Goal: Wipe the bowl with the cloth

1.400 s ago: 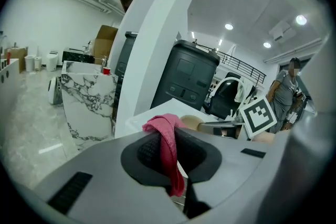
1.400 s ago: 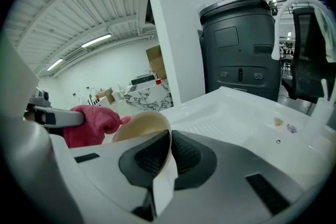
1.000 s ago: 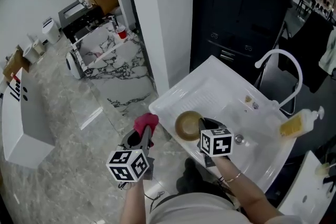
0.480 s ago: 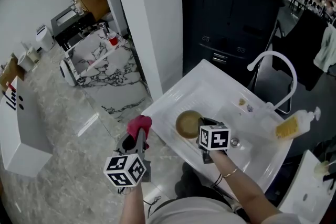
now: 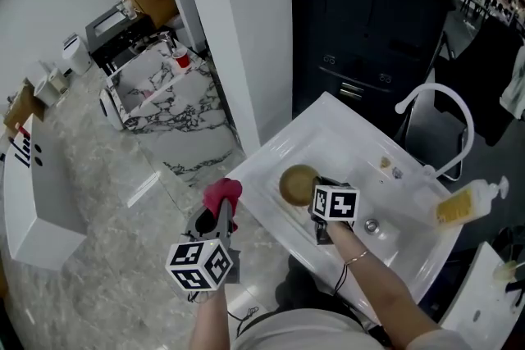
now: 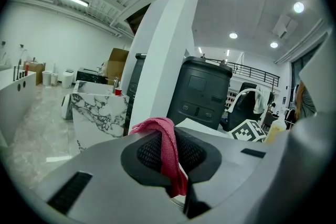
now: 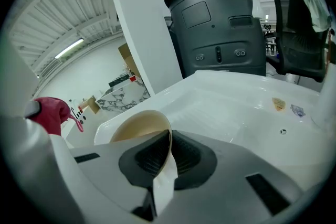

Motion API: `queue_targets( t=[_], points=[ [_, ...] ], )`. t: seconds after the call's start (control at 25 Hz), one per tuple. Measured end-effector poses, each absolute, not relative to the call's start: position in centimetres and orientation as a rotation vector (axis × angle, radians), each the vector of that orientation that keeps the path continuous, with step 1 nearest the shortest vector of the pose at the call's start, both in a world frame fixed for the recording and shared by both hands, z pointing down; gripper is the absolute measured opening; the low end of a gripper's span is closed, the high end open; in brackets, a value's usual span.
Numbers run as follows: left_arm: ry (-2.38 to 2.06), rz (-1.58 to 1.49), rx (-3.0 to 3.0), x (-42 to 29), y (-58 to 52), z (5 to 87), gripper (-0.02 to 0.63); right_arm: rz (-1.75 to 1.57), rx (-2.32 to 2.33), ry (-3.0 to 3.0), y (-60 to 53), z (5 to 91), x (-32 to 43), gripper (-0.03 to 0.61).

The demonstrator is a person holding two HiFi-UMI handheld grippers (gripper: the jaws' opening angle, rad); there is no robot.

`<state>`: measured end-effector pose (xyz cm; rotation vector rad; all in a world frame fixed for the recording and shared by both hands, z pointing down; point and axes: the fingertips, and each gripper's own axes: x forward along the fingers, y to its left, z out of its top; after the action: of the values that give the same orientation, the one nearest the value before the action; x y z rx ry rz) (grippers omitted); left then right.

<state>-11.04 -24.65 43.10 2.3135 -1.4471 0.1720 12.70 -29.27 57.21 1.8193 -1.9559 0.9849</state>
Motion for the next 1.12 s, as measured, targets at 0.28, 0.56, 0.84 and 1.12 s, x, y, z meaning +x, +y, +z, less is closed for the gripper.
queue_targets(
  t=[0.28, 0.56, 0.84, 1.12],
  points=[
    [-1.471, 0.169, 2.285, -11.7, -25.4, 43.5, 0.043, 0.994, 1.814, -1.973, -32.1, 58.1, 12.2, 0.02],
    [-1.49, 0.168, 2.256, -12.5, -25.9, 44.1, 0.043, 1.025, 1.8, -1.948, -33.7, 59.4, 12.1, 0.02],
    [-1.488, 0.165, 2.243, -12.9, -25.9, 44.4, 0.043, 1.041, 1.796, -1.942, -34.2, 60.2, 12.3, 0.021],
    [-1.483, 0.165, 2.238, -13.3, -25.9, 44.5, 0.043, 0.953, 1.766, -1.912, -34.5, 60.9, 12.4, 0.038]
  ],
)
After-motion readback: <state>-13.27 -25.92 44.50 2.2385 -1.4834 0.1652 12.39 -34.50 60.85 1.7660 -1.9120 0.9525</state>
